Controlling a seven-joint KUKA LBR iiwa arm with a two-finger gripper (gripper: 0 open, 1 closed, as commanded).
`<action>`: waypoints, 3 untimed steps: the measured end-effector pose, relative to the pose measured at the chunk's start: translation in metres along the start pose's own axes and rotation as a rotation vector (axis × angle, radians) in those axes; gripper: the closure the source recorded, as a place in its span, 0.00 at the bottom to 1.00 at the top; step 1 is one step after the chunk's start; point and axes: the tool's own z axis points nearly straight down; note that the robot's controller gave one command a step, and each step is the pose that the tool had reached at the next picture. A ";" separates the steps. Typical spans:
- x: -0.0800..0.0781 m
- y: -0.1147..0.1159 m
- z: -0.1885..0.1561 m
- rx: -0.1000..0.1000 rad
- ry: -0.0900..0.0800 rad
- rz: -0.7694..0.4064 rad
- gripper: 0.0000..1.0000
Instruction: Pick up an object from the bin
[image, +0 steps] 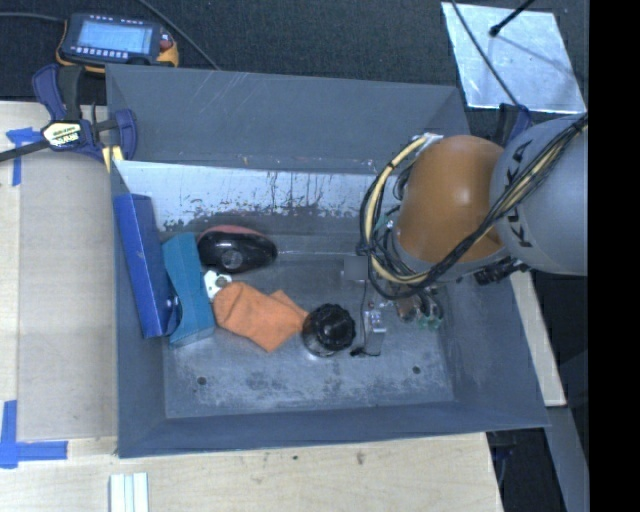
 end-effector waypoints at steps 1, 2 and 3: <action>-0.001 0.000 -0.005 0.000 -0.007 0.000 0.00; -0.026 0.014 0.026 0.001 -0.017 -0.047 0.00; 0.047 0.002 0.055 -0.003 -0.019 0.048 1.00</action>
Offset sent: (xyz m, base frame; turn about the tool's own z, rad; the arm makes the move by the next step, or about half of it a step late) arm 0.0432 0.0282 -0.0615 -0.0940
